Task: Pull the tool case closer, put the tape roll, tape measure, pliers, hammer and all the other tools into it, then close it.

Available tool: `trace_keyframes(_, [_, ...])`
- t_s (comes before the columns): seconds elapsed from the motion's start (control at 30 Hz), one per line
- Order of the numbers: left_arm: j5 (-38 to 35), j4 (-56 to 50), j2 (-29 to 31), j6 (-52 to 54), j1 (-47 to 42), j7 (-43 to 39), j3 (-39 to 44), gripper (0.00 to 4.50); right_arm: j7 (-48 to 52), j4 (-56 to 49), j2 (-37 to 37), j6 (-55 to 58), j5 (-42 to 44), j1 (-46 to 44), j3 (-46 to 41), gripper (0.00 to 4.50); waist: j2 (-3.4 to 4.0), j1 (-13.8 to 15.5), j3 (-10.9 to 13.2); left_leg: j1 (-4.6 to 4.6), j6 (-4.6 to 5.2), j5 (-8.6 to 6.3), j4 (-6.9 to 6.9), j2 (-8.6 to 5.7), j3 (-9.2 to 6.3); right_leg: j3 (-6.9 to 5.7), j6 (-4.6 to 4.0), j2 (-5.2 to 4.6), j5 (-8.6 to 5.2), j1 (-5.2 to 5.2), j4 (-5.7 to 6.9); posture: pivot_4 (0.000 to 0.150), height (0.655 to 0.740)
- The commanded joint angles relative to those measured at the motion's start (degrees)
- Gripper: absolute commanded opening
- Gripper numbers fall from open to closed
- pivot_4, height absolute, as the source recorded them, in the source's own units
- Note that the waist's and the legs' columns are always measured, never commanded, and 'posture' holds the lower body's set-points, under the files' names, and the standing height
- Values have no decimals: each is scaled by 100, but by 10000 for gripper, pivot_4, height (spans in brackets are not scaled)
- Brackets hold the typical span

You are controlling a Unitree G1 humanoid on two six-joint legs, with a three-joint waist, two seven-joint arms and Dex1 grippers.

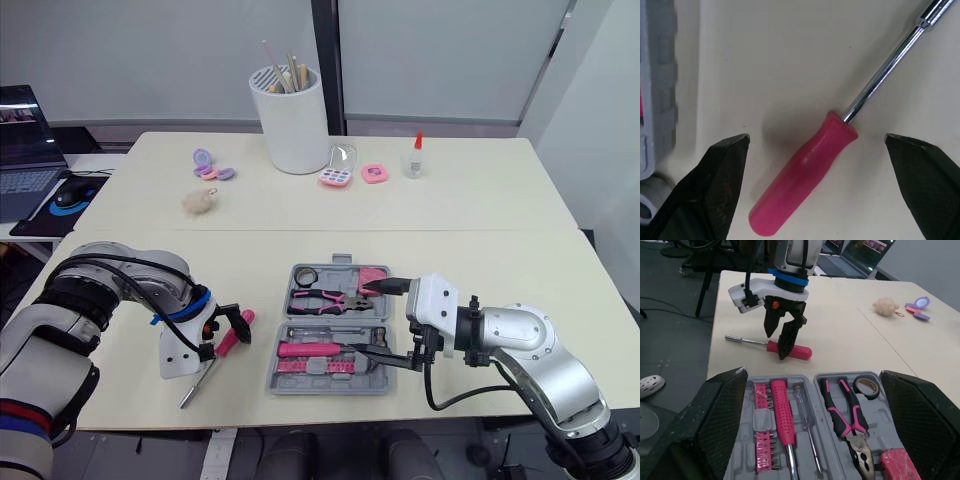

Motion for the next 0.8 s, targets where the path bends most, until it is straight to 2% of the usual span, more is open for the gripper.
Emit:
trace_keyframes(0.03, [540, -117, 44, -55, -96, 622, -224, 45000, -62, -234, -80, -30, 35, 30, -171, 44760, 0, -1, 0, 1, 0, 0, 0, 0, 0, 1, 0, 0, 0, 0, 2, 1500, 7400])
trace_keyframes(0.13, [988, -192, 69, 34, -104, 1129, -419, 45000, -84, -191, -89, -83, -30, 77, -143, 44760, -2, 6, -1, 6, 0, 0, 0, 0, 0, 1, 0, -1, 0, 4, 5, 1500, 7400])
trace_keyframes(0.23, [1509, -250, 64, 276, -175, 1713, -629, 39133, -112, -221, -77, -52, -16, 106, -144, 45000, 1, 7, -3, 19, 0, 0, 0, -1, 1, 2, 1, -2, -1, 12, 12, 1500, 7400])
trace_keyframes(0.43, [2422, -39, -92, 845, -543, 2889, -1187, 20377, -105, -213, -107, -96, -36, 176, -130, 45000, 17, 51, -13, 37, 0, 1, 5, -5, -11, -5, 6, -5, -4, 38, 18, 1500, 7400])
trace_keyframes(0.6, [2371, 218, -222, 719, -708, 3223, -1423, 5678, -107, -163, -101, -139, -67, 166, -111, 45000, 19, 69, -14, 37, 0, 1, 17, -11, -12, -8, 7, -13, -4, 46, 18, 1500, 7400])
trace_keyframes(0.8, [1997, 277, -126, 523, -597, 3008, -1379, 5370, -86, -125, -103, -180, -85, 176, -92, 45000, 21, 77, -15, 37, 0, 1, 19, -11, -11, -8, 6, -14, -4, 48, 18, 1500, 7400])
